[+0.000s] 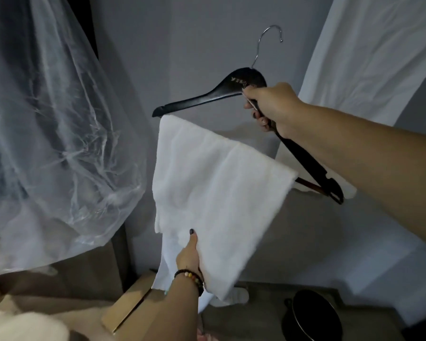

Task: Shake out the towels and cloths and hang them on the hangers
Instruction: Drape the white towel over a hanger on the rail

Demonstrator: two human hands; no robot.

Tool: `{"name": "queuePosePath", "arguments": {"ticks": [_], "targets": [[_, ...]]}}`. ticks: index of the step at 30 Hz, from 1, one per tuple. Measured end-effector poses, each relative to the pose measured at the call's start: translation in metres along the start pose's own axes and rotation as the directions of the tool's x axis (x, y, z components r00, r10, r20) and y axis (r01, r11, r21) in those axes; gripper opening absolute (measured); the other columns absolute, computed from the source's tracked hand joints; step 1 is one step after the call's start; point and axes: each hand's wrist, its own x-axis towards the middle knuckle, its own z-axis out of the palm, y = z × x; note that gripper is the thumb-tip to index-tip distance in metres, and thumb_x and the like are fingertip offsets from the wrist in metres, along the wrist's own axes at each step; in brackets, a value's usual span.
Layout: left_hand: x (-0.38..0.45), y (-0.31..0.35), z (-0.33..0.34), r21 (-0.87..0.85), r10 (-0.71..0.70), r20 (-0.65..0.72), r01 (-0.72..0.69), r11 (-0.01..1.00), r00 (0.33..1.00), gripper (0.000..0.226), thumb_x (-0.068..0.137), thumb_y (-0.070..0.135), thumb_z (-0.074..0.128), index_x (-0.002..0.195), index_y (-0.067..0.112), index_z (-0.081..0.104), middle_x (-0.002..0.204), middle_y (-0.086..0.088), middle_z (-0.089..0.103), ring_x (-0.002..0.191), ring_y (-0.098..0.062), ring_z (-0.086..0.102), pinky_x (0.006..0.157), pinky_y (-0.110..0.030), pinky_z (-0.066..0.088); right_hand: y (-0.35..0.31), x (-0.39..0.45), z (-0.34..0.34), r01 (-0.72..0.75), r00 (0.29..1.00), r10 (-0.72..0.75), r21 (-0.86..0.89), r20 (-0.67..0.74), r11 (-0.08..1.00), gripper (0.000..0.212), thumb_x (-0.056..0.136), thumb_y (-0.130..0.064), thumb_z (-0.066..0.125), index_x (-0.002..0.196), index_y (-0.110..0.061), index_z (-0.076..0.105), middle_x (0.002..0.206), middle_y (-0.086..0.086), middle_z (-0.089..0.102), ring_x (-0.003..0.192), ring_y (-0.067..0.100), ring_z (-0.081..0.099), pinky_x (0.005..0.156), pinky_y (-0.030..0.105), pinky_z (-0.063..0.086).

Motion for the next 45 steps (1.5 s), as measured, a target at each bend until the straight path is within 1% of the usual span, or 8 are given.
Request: {"name": "queuePosePath", "arguments": {"ticks": [3,7,23,27,31,35,38,45], "targets": [[0.000,0.007,-0.009,0.190,0.157,-0.344,-0.095,0.977,0.926,0.082,0.086,0.059,0.058,0.141,0.000,0.043,0.141,-0.016,0.049,0.123,-0.037,0.050,0.103,-0.041,0.040,0.008,0.010,-0.009,-0.056,0.997,0.058,0.022,-0.053,0.998,0.034,0.092,-0.037,0.058,0.069,-0.012,0.057,0.058,0.001,0.048,0.038,0.011,0.034,0.040,0.017,0.028],[0.001,0.008,-0.023,0.249,0.278,-0.415,-0.186,0.950,0.866,0.057,0.092,0.045,0.057,0.122,-0.004,0.057,0.127,-0.018,0.058,0.117,-0.038,0.052,0.095,-0.036,0.038,0.018,0.020,-0.021,-0.087,0.987,0.095,0.069,-0.128,0.994,0.031,0.092,-0.035,0.060,0.070,-0.012,0.056,0.063,0.000,0.053,0.031,0.009,0.032,0.037,0.010,0.025],[0.002,0.045,-0.032,0.675,0.305,-0.219,-0.082,0.733,0.927,0.051,0.081,0.045,0.064,0.095,-0.003,0.068,0.113,-0.020,0.067,0.107,-0.033,0.063,0.092,-0.036,0.051,-0.047,0.044,-0.061,0.206,0.972,-0.218,-0.128,-0.085,0.970,0.035,0.083,-0.041,0.068,0.076,-0.008,0.068,0.058,0.005,0.056,0.041,0.014,0.044,0.040,0.020,0.033],[-0.054,0.147,0.032,0.606,0.733,-0.158,-0.521,0.601,0.662,0.038,0.088,0.015,0.064,0.120,-0.002,0.051,0.125,-0.010,0.055,0.109,-0.028,0.056,0.095,-0.036,0.045,-0.050,0.047,-0.078,0.294,0.952,-0.301,-0.115,-0.049,0.949,0.043,0.082,-0.040,0.071,0.081,0.002,0.070,0.056,0.010,0.057,0.039,0.018,0.043,0.040,0.022,0.033],[-0.116,0.218,0.119,0.671,0.940,0.173,-0.734,0.105,0.293,0.052,0.094,0.027,0.057,0.139,0.009,0.039,0.139,-0.009,0.041,0.127,-0.026,0.044,0.107,-0.043,0.039,-0.043,0.049,-0.093,0.365,0.930,-0.367,-0.091,-0.007,0.926,0.044,0.083,-0.038,0.071,0.081,0.005,0.070,0.055,0.012,0.056,0.043,0.021,0.044,0.041,0.024,0.035],[-0.143,0.238,0.181,0.670,0.880,0.475,-0.652,-0.355,0.010,0.047,0.095,0.031,0.052,0.137,0.012,0.041,0.135,-0.005,0.043,0.124,-0.020,0.042,0.103,-0.032,0.033,-0.039,0.057,-0.106,0.396,0.918,-0.396,-0.026,0.026,0.918,0.042,0.083,-0.038,0.071,0.080,0.004,0.070,0.052,0.010,0.055,0.041,0.020,0.043,0.039,0.021,0.035],[-0.143,0.253,0.211,0.711,0.832,0.549,-0.476,-0.518,-0.086,0.042,0.097,0.038,0.045,0.133,0.016,0.044,0.129,-0.002,0.049,0.118,-0.024,0.046,0.096,-0.039,0.033,-0.041,0.068,-0.107,0.422,0.905,-0.422,-0.002,0.048,0.906,0.043,0.083,-0.038,0.072,0.080,0.005,0.069,0.049,0.009,0.056,0.038,0.020,0.043,0.040,0.021,0.036],[-0.133,0.331,0.228,0.685,0.752,0.657,-0.373,-0.626,-0.054,0.029,0.099,0.044,0.037,0.088,0.018,0.037,0.070,0.007,0.042,0.061,-0.019,0.043,0.049,-0.032,0.025,-0.077,0.116,-0.089,0.582,0.813,-0.579,-0.057,0.057,0.812,0.038,0.081,-0.039,0.074,0.078,-0.001,0.066,0.052,0.004,0.062,0.038,0.015,0.052,0.042,0.021,0.042]]}}
